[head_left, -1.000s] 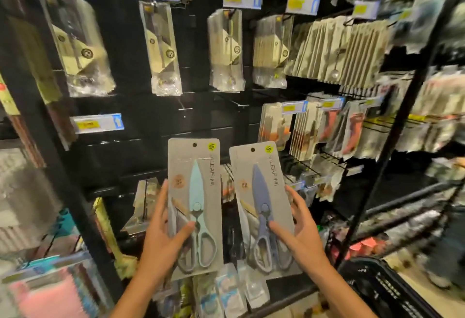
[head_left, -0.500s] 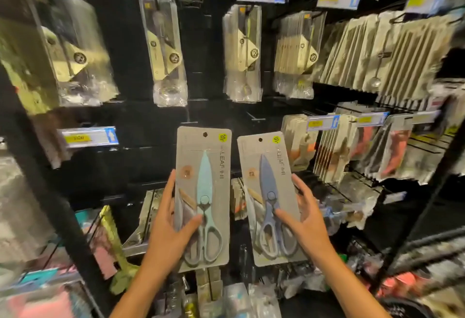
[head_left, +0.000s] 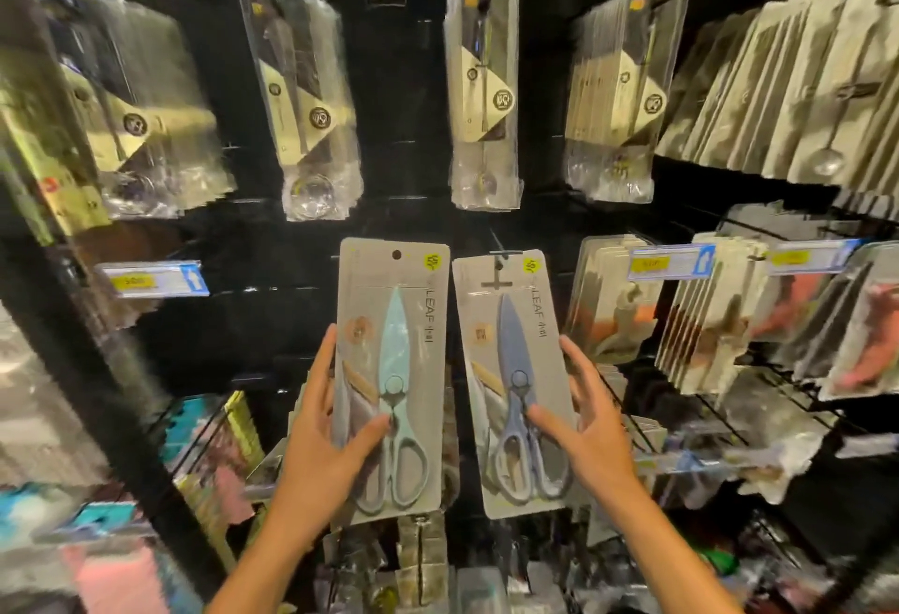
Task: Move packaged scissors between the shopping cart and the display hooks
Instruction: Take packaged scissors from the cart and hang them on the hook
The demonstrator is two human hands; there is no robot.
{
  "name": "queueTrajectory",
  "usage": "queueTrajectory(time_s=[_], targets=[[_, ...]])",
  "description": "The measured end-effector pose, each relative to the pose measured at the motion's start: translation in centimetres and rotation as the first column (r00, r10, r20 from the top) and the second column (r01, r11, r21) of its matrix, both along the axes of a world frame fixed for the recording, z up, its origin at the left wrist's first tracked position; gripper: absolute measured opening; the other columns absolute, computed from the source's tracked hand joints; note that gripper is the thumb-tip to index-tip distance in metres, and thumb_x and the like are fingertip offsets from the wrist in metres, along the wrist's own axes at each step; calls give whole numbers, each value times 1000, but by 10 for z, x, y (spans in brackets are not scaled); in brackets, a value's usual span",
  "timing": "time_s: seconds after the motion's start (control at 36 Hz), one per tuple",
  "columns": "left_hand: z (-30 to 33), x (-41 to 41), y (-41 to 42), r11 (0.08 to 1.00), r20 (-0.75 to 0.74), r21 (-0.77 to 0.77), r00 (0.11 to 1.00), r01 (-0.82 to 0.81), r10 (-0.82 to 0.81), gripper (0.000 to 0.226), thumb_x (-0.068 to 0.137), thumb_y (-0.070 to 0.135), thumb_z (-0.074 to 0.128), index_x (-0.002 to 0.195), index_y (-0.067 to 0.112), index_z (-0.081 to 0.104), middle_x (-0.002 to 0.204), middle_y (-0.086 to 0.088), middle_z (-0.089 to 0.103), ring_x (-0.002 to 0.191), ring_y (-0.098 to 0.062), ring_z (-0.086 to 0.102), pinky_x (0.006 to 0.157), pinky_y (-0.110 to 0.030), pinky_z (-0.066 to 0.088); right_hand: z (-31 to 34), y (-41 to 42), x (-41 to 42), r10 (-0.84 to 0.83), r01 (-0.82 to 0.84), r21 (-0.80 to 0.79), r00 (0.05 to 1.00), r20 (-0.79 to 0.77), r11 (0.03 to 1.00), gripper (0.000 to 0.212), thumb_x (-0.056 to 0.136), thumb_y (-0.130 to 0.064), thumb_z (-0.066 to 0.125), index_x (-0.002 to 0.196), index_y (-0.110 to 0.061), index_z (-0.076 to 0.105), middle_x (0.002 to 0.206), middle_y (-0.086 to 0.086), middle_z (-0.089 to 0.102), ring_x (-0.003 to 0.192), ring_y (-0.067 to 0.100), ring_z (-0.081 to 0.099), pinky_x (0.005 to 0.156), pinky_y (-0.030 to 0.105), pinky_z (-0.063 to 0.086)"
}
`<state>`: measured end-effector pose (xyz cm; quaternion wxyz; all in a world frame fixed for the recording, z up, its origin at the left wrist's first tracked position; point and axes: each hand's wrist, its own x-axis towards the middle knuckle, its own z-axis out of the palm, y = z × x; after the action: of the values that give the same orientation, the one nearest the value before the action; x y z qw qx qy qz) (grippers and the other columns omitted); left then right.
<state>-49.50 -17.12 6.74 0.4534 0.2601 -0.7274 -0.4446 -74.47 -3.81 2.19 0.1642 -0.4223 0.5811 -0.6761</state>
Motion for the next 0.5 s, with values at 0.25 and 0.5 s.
queueTrajectory(time_s=[0.25, 0.5], targets=[[-2, -10, -1, 999, 2, -19, 999, -35, 35, 98, 83, 19, 79, 152, 57, 21, 153, 31, 38, 138, 0, 45, 111, -35, 41, -9, -15, -20, 40, -38, 88, 999, -18, 995, 84, 88, -15, 75, 151, -49, 31, 138, -33, 54, 124, 1, 59, 90, 29, 58], [14, -20, -28, 999, -20, -38, 1000, 17, -18, 98, 84, 20, 79, 149, 63, 19, 154, 30, 38, 138, -6, 47, 112, -46, 45, -13, -43, -13, 48, -6, 220, 981, -189, 976, 84, 99, -31, 60, 156, -48, 0, 130, -64, 27, 116, -29, 44, 95, 6, 42]])
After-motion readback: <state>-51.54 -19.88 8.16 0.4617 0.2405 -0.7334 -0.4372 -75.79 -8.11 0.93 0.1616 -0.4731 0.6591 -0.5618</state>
